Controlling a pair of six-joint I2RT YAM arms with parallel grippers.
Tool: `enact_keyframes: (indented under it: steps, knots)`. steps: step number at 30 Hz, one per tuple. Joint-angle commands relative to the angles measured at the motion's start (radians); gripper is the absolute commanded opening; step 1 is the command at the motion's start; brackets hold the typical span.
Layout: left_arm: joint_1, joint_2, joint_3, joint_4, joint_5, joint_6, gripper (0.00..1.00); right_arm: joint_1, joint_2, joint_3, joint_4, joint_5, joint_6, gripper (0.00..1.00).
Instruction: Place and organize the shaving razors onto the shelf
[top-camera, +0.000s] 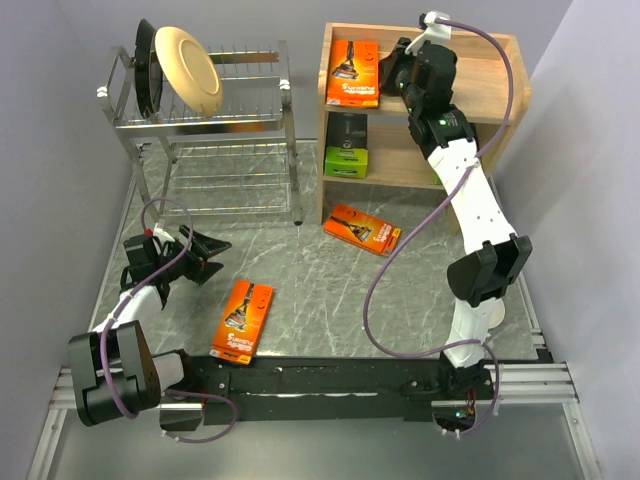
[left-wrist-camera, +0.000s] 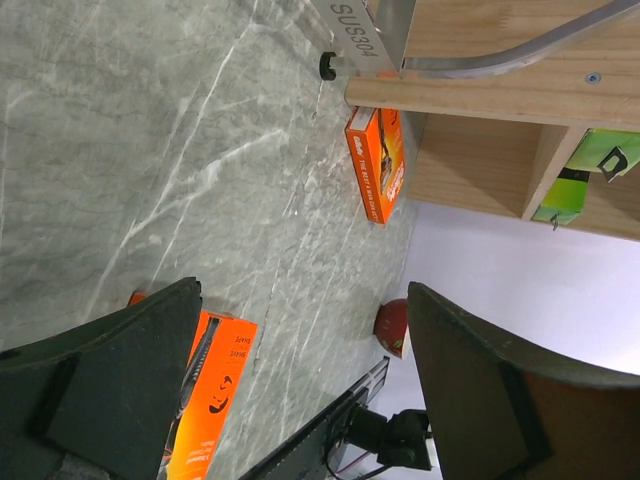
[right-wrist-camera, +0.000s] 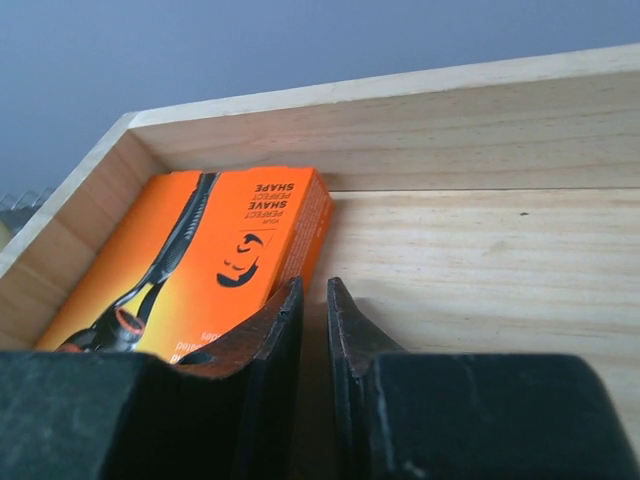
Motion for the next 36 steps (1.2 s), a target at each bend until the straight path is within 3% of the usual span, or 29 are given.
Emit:
enact_keyframes:
  steps: [1,6,12,16,22,25,26,28,30,32,33,36]
  knots:
    - [0.007,-0.009,0.001,0.02,-0.006,0.011,0.89,0.096,0.058,0.034,-0.072,0.101,0.032,0.24]
    - [0.01,0.002,0.028,-0.022,-0.031,0.027,0.9,0.128,0.07,0.046,-0.083,0.202,0.026,0.26]
    - [0.027,0.022,0.133,-0.257,-0.101,0.18,0.93,0.064,-0.074,-0.042,-0.071,0.35,0.011,0.3]
    - [0.024,0.055,0.16,-0.361,-0.157,0.234,0.91,0.056,-0.207,-0.125,-0.017,0.267,-0.073,0.48]
    - [-0.01,0.118,0.153,-0.469,-0.218,0.303,0.78,0.087,-0.414,-0.265,-0.049,0.115,-0.095,0.61]
    - [-0.054,0.155,0.162,-0.512,-0.209,0.356,0.75,0.133,-0.59,-0.468,-0.034,0.086,-0.069,0.63]
    - [-0.063,0.166,0.167,-0.521,-0.209,0.373,0.75,0.175,-0.652,-0.645,-0.007,0.086,-0.066,0.64]
    - [-0.089,0.202,0.182,-0.542,-0.212,0.399,0.73,0.228,-0.8,-0.798,0.001,0.062,-0.074,0.66]
    - [-0.111,0.22,0.18,-0.536,-0.206,0.401,0.68,0.268,-0.864,-0.947,-0.055,-0.033,-0.001,0.67]
    - [-0.158,0.23,0.173,-0.536,-0.219,0.39,0.65,0.271,-0.872,-1.057,-0.126,-0.143,0.06,0.7]
    - [-0.175,0.232,0.171,-0.539,-0.221,0.387,0.61,0.28,-0.863,-1.098,-0.128,-0.273,0.107,0.72]
    - [-0.249,0.259,0.168,-0.55,-0.23,0.375,0.53,0.302,-0.802,-1.24,-0.056,-0.444,0.182,0.78]
